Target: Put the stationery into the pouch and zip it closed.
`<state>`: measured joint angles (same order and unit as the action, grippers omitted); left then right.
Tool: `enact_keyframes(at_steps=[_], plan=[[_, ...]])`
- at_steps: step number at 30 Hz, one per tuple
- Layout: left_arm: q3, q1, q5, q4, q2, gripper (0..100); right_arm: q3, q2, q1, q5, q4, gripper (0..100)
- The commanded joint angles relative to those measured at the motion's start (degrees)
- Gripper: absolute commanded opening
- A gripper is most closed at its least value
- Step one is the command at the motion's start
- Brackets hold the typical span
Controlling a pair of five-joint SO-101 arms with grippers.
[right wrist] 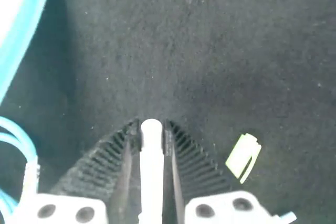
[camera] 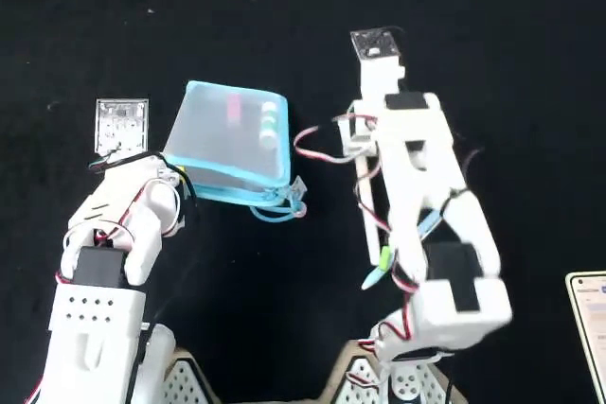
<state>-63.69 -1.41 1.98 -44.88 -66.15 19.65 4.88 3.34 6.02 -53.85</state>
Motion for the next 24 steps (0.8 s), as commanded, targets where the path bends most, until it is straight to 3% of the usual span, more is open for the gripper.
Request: enact_keyframes(at_steps=[1,15,24], plan=[[1.10,-0.84,0.53,0.26,-0.18,3,4.44,-8.92,-0.09,-0.26,5.01,1.1],[1.01,-0.75,0.53,0.35,-0.18,3,14.99,-37.05,0.70,-9.23,5.63,1.1],[1.01,-0.75,0.53,0.35,-0.18,3,23.87,-38.55,0.70,-10.20,16.09,1.1]])
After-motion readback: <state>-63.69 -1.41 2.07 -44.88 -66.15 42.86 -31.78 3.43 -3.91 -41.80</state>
